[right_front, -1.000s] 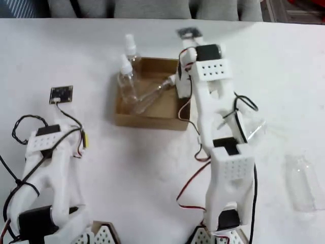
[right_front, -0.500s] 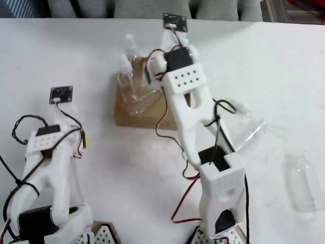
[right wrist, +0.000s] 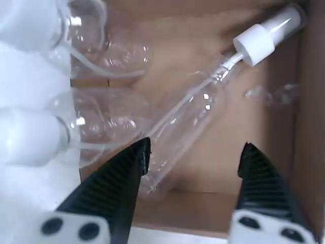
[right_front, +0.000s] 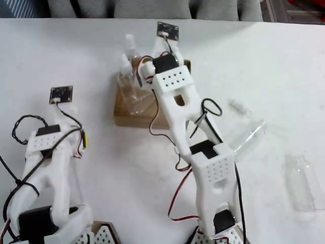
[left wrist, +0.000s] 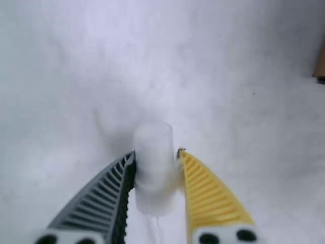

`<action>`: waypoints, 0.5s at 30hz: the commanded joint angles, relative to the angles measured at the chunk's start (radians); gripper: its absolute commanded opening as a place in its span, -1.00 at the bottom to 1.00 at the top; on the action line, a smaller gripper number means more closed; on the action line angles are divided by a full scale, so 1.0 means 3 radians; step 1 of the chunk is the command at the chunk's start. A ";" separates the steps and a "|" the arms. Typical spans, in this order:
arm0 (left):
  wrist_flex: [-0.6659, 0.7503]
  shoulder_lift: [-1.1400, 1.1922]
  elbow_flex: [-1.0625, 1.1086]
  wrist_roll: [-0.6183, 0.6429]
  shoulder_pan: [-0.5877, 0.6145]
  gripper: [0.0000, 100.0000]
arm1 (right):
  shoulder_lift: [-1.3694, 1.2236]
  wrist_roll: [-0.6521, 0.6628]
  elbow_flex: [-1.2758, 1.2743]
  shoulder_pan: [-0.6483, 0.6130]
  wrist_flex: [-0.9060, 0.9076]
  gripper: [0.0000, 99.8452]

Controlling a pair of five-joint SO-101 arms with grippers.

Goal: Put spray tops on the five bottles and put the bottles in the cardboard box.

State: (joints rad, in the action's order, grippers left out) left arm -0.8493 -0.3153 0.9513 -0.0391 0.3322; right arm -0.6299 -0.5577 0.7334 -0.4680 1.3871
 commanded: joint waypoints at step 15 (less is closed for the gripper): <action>0.0072 -0.0151 -0.0015 -0.0041 -0.0033 -0.96 | -0.0294 -0.0389 0.0010 0.0084 -0.0166 -0.52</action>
State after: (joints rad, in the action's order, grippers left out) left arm -0.8493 -0.3153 0.9513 -0.0391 0.3322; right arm -0.7219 -0.6651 0.7227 -0.4649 1.3579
